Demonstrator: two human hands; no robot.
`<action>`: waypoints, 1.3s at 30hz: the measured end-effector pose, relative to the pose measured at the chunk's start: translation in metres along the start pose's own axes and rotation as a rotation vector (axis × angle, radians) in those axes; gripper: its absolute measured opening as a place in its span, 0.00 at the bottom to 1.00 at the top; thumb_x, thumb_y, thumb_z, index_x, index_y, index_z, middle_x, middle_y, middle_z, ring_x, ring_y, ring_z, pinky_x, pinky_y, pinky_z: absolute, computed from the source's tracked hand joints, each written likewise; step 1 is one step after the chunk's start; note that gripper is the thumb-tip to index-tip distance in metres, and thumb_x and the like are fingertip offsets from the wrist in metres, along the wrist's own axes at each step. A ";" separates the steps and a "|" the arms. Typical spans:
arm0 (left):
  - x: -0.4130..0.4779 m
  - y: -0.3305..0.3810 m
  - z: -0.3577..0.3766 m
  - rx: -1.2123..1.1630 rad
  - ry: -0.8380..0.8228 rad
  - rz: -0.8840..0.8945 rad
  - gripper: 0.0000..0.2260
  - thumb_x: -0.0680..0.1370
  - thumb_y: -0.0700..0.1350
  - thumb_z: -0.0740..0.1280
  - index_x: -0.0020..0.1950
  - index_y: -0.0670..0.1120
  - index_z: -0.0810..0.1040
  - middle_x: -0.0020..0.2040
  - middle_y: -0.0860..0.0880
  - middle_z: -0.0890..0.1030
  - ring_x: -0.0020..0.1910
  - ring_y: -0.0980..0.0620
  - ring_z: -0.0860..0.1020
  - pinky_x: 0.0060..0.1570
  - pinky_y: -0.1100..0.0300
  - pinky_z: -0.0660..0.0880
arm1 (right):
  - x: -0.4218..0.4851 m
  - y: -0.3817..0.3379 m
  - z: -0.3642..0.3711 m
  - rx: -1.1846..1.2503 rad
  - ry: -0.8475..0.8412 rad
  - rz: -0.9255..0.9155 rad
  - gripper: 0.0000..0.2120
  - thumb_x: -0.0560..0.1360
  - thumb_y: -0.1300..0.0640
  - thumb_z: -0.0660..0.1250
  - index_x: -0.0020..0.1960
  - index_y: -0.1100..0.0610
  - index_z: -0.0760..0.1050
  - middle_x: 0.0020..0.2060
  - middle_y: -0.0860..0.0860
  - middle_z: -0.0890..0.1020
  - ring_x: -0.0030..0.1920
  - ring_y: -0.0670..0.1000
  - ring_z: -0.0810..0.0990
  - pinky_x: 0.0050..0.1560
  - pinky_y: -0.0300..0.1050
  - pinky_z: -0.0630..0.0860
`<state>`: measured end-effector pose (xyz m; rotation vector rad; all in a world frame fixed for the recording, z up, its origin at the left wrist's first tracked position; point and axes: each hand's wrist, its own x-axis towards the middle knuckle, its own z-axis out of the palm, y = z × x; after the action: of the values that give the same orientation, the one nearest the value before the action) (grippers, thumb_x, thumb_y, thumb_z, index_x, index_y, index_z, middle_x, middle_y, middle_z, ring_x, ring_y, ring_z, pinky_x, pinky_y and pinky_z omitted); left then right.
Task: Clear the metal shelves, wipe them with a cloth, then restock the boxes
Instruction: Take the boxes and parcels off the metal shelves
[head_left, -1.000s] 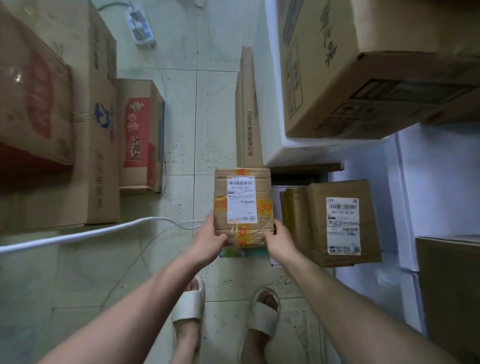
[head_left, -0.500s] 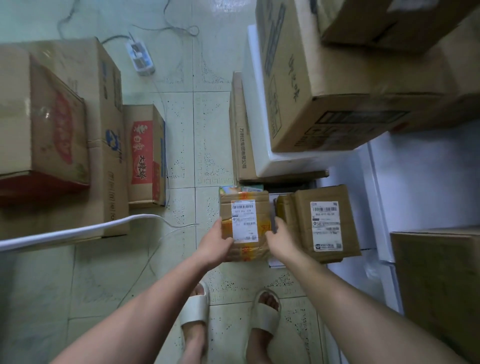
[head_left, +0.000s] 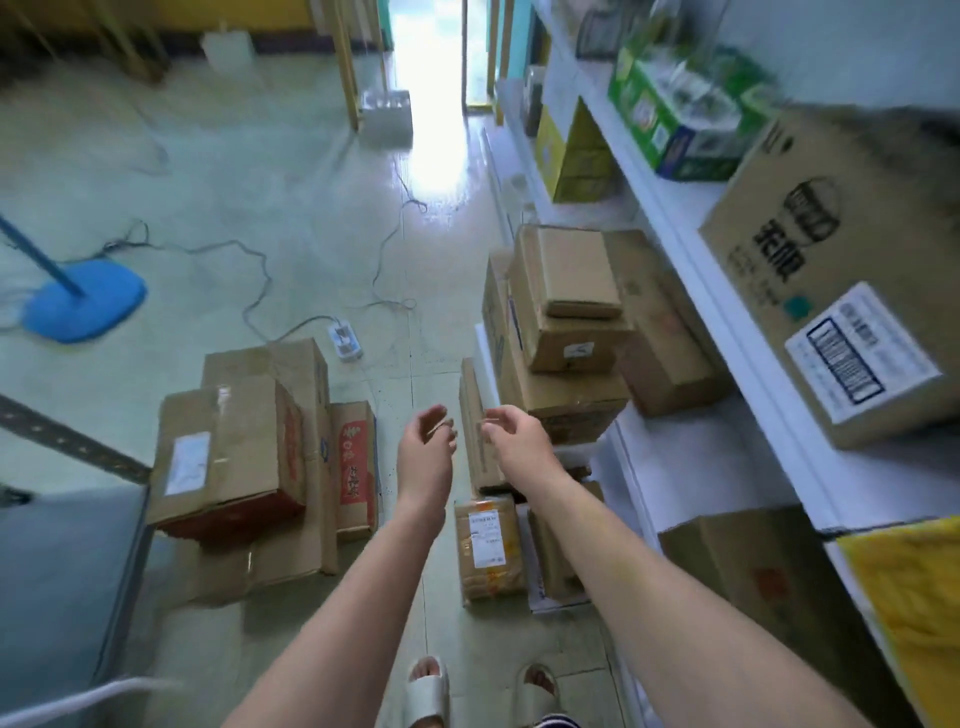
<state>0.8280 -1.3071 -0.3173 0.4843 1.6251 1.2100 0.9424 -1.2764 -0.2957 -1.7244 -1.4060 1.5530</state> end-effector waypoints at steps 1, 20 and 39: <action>-0.011 0.018 -0.004 -0.028 0.008 0.055 0.14 0.82 0.36 0.61 0.67 0.43 0.76 0.60 0.47 0.80 0.58 0.54 0.79 0.63 0.54 0.76 | -0.011 -0.017 -0.004 0.035 0.009 -0.042 0.14 0.83 0.56 0.62 0.68 0.55 0.74 0.61 0.51 0.80 0.63 0.51 0.78 0.66 0.51 0.75; -0.178 0.115 -0.125 -0.169 0.525 0.469 0.11 0.83 0.37 0.61 0.59 0.47 0.80 0.55 0.50 0.85 0.56 0.52 0.82 0.57 0.56 0.77 | -0.114 -0.150 0.035 0.183 -0.502 -0.426 0.09 0.81 0.65 0.61 0.55 0.58 0.79 0.41 0.55 0.86 0.39 0.52 0.84 0.37 0.40 0.77; -0.380 0.163 -0.450 0.117 0.811 0.785 0.07 0.79 0.40 0.67 0.53 0.49 0.81 0.53 0.49 0.84 0.57 0.45 0.81 0.52 0.57 0.76 | -0.380 -0.273 0.302 0.157 -0.964 -0.852 0.08 0.84 0.63 0.60 0.58 0.60 0.78 0.43 0.57 0.85 0.41 0.51 0.84 0.48 0.49 0.81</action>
<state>0.5486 -1.7468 0.0017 0.8177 2.2907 2.0829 0.6131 -1.5887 0.0268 -0.0771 -1.9598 1.8837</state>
